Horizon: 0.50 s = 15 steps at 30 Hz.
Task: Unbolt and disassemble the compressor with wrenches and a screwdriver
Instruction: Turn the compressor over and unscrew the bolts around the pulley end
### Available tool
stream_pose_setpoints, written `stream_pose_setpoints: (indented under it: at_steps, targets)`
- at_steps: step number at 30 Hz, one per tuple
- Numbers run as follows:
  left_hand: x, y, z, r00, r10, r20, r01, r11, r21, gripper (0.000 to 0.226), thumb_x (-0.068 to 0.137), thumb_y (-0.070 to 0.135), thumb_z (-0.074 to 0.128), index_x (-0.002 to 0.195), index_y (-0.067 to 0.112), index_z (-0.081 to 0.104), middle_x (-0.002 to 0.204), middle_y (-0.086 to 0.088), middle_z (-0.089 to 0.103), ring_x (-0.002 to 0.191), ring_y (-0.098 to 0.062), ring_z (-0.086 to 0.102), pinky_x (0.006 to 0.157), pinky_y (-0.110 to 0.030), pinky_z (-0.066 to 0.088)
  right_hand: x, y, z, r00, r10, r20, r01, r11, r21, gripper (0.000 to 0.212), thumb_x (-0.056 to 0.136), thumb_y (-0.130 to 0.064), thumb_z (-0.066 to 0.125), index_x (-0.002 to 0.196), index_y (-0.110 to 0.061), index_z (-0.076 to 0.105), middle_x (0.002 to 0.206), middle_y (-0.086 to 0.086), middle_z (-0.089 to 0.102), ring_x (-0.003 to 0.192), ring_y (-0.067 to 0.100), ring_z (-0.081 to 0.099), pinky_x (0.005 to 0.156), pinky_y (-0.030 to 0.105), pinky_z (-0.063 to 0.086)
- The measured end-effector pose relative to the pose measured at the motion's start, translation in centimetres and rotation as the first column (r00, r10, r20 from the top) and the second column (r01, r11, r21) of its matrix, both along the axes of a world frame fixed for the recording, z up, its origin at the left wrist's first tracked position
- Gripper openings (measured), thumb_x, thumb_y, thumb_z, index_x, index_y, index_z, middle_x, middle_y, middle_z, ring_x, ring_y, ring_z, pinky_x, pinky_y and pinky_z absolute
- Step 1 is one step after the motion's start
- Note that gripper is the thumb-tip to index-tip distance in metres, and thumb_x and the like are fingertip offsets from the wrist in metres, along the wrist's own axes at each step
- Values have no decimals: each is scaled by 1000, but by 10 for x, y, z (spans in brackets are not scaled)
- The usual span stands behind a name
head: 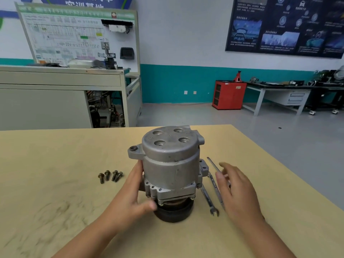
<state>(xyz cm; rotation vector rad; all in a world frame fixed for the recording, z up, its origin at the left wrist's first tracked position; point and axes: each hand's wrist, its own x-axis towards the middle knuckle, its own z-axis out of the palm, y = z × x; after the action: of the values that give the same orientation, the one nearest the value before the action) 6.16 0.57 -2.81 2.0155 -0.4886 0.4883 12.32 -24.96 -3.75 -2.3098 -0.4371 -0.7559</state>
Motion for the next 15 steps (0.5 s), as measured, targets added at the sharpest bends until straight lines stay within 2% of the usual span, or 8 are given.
stream_pose_setpoints:
  at_steps: [1,3,5,6,8,11,13,15]
  targets:
    - [-1,1,-1,1000,-7,2,7,999,40,106,65,83,50,151,35,9,147,31,27,126,8,40,88,-6,39,-1,-3,6,990,142,13,-142,990,11,54,90,-58,41,133,-27,48,125,-16,52,115,4,48,92,19,36]
    - [0,3,-2,1000,27,12,-28,991,130,116,58,84,57,149,42,0,145,34,26,124,8,41,88,-6,39,2,-5,14,938,337,-85,-345,934,-90,82,72,-80,45,141,-47,16,145,-36,16,132,-17,15,103,3,14]
    - [3,6,-3,995,88,41,-94,974,206,116,58,83,59,148,43,-2,141,35,30,116,7,48,86,-9,43,11,-1,20,899,368,-237,-415,888,-198,110,57,-83,59,135,-57,-16,138,-49,-19,128,-27,-11,98,-6,-2]
    - [6,8,-3,992,114,56,-124,965,233,116,58,83,60,149,42,0,139,34,32,111,7,52,84,-12,46,16,5,21,885,375,-277,-438,872,-217,120,53,-77,68,130,-61,-23,134,-52,-23,127,-28,-14,97,-7,-3]
    - [11,11,-2,989,136,63,-148,953,264,118,54,85,62,147,43,2,133,30,42,101,8,57,80,-17,50,25,16,22,853,433,-289,-487,861,-147,129,49,-67,79,133,-62,-19,139,-51,-8,133,-23,1,100,-5,9]
    - [17,10,-3,990,137,39,-142,948,286,121,48,86,64,142,52,-5,117,28,55,91,14,58,75,-7,45,34,25,15,840,494,-226,-507,862,-2,120,53,-58,79,146,-47,3,141,-38,27,130,-10,33,100,9,33]
    - [19,9,-5,985,167,46,-173,943,284,123,47,84,66,141,51,-6,112,31,53,89,21,54,72,1,39,38,27,10,830,529,-177,-529,847,49,112,59,-50,78,150,-31,14,143,-21,39,130,1,42,102,28,42]
    - [22,9,-7,978,200,59,-208,936,284,124,46,81,68,141,47,-4,108,34,50,88,24,51,70,3,37,41,29,6,826,545,-141,-540,838,75,110,61,-47,76,150,-20,18,142,-8,45,127,7,47,100,31,45]
